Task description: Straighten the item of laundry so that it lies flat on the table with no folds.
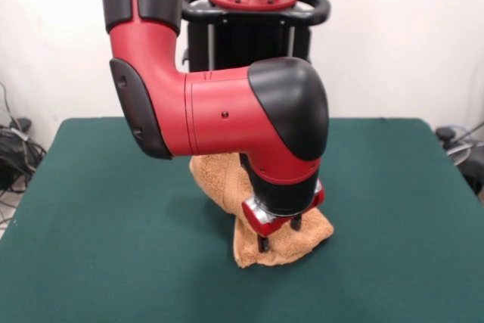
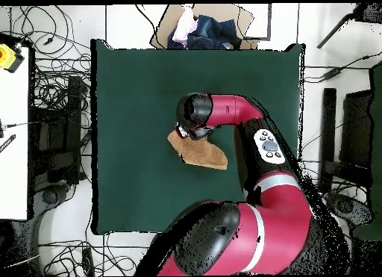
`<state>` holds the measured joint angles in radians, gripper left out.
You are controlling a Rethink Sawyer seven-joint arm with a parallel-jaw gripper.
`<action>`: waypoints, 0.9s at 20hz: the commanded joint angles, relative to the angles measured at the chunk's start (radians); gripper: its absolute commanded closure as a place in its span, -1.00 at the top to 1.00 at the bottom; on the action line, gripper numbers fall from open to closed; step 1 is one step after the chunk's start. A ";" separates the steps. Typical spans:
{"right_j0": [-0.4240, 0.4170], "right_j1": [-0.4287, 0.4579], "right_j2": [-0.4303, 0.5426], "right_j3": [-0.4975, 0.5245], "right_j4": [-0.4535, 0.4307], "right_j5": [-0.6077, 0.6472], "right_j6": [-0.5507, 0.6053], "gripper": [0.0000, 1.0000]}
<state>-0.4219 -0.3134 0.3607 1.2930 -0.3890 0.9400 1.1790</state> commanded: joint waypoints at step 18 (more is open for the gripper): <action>-0.007 0.115 -0.047 -0.006 -0.103 -0.219 0.090 1.00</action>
<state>-0.4227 -0.3133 0.3611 1.2934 -0.3880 0.9402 1.1790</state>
